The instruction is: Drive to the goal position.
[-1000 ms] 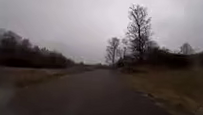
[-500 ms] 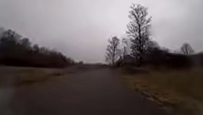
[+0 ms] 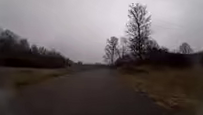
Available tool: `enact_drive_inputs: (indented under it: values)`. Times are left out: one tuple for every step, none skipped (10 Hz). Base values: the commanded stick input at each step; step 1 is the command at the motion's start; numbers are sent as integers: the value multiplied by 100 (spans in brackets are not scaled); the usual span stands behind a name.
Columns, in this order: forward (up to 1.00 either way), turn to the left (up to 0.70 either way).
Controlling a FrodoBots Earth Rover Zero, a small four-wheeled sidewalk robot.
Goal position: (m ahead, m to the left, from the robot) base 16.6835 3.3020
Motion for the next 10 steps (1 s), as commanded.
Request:
enact_drive_inputs:
  values:
    - [70, 0]
    - [70, 0]
    - [70, 0]
    - [70, 0]
    - [70, 0]
    - [70, 0]
    - [70, 0]
    - [70, 0]
    - [70, 0]
    - [70, 0]
